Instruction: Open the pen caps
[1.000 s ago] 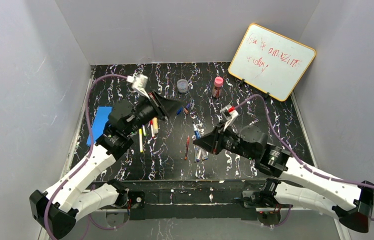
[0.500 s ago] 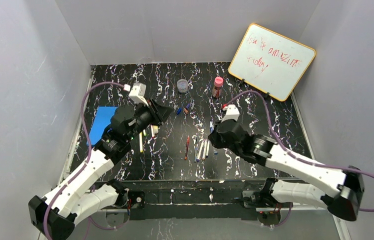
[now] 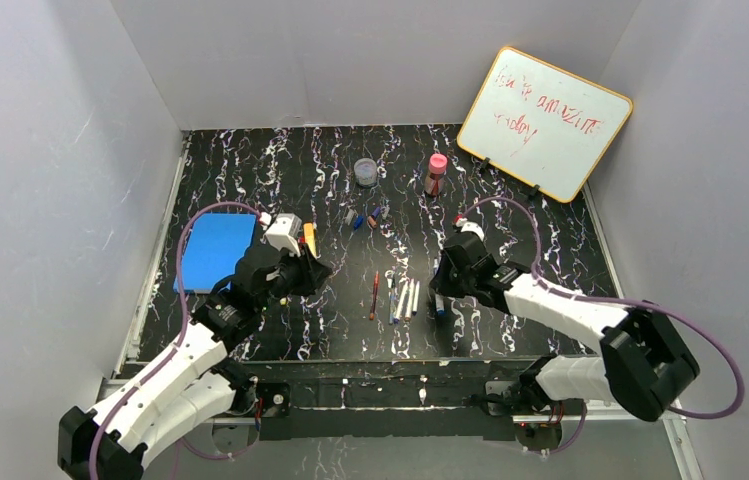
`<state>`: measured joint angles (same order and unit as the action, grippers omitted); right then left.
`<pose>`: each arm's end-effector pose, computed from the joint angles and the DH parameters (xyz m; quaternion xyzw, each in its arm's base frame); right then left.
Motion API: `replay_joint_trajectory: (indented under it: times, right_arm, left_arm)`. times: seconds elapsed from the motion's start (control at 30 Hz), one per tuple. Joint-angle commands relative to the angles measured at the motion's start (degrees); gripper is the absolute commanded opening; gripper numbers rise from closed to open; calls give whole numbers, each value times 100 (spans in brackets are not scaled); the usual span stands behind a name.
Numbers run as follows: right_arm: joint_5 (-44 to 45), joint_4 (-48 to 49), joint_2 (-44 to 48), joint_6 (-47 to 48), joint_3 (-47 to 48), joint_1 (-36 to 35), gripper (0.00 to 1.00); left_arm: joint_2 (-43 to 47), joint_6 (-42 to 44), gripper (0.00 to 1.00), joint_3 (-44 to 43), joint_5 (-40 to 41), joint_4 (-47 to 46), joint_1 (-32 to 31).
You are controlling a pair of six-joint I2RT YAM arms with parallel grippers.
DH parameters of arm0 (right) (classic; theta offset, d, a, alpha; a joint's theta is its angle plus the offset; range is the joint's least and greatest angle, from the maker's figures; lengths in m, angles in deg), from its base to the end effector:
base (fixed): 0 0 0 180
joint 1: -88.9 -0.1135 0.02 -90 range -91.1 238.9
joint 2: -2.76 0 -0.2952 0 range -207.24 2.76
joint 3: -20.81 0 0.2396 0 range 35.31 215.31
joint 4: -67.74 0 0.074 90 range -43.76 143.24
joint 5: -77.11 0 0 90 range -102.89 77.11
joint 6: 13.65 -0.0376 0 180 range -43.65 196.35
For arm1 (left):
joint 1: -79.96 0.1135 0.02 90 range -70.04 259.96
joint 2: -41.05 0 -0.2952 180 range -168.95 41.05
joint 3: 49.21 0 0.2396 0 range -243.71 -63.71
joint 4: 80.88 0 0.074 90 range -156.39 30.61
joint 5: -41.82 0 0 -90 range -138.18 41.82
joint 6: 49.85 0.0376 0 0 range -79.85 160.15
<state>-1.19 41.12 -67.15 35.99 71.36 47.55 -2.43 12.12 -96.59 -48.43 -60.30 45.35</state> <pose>0.1714 0.1407 0.2316 0.0302 0.9226 0.1724 0.3438 0.1248 -0.0863 0.3009 0.0473 0.8008 -0.3119 0.5091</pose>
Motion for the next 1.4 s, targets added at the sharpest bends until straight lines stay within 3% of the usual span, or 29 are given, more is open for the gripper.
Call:
replay_joint_trajectory:
  times: [0.0,0.3,0.63,1.0,1.17,1.37]
  right_arm:
    - [-415,775,-481,-85,-41,142,3]
    - [-418,1157,-987,-312,-116,160,19]
    - [-444,1066,-796,-477,-360,154,42]
    - [-822,1147,-479,-715,-581,156,44]
    - [-268,432,207,-642,-272,160,46]
    - [473,-471,1180,-310,35,155,56]
  left_arm:
    - [27,164,0,93,-165,-49,-2]
    - [-91,226,0,54,-226,-37,-2]
    - [-107,254,0,37,-231,-39,-2]
    - [-319,163,0,38,46,-37,-2]
    - [-1076,-108,0,-306,726,-205,-2]
    - [-3071,-130,3,-1586,1056,-232,7]
